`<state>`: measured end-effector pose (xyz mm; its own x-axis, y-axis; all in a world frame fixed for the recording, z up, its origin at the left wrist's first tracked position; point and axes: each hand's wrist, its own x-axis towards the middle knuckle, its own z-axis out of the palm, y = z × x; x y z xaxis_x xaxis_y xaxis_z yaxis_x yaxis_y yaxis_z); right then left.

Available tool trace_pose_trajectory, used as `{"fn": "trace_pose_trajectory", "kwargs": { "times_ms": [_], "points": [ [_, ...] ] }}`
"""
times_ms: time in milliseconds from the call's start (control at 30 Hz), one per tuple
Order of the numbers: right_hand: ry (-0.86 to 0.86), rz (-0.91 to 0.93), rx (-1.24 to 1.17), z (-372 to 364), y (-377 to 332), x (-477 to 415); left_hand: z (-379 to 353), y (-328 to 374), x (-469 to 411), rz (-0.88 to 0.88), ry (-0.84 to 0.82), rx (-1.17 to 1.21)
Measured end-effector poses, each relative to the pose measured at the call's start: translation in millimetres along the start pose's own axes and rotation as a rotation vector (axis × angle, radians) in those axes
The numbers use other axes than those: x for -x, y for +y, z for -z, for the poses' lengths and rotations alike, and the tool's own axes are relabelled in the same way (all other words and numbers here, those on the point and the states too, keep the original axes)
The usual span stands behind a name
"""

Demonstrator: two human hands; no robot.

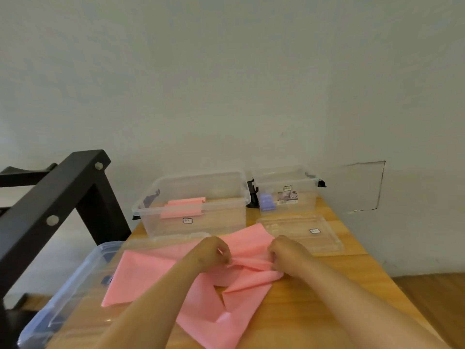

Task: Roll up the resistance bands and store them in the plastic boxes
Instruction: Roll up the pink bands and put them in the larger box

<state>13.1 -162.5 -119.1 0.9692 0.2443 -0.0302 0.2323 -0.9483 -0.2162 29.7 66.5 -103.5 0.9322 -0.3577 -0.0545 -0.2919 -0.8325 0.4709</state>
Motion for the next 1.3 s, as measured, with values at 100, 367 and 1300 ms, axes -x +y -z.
{"fn": "trace_pose_trajectory", "kwargs": {
  "times_ms": [100, 367, 1300],
  "points": [
    [0.088, -0.028, -0.035, 19, 4, 3, 21, 10, -1, -0.030, 0.096, 0.030],
    [0.321, 0.056, -0.091, 117, -8, 3, 109, 66, 0, -0.104, 0.449, 0.247],
    [0.617, 0.537, -0.906, 426, -86, 126, 353, 254, 110, -0.523, 0.870, 0.462]
  ]
}}
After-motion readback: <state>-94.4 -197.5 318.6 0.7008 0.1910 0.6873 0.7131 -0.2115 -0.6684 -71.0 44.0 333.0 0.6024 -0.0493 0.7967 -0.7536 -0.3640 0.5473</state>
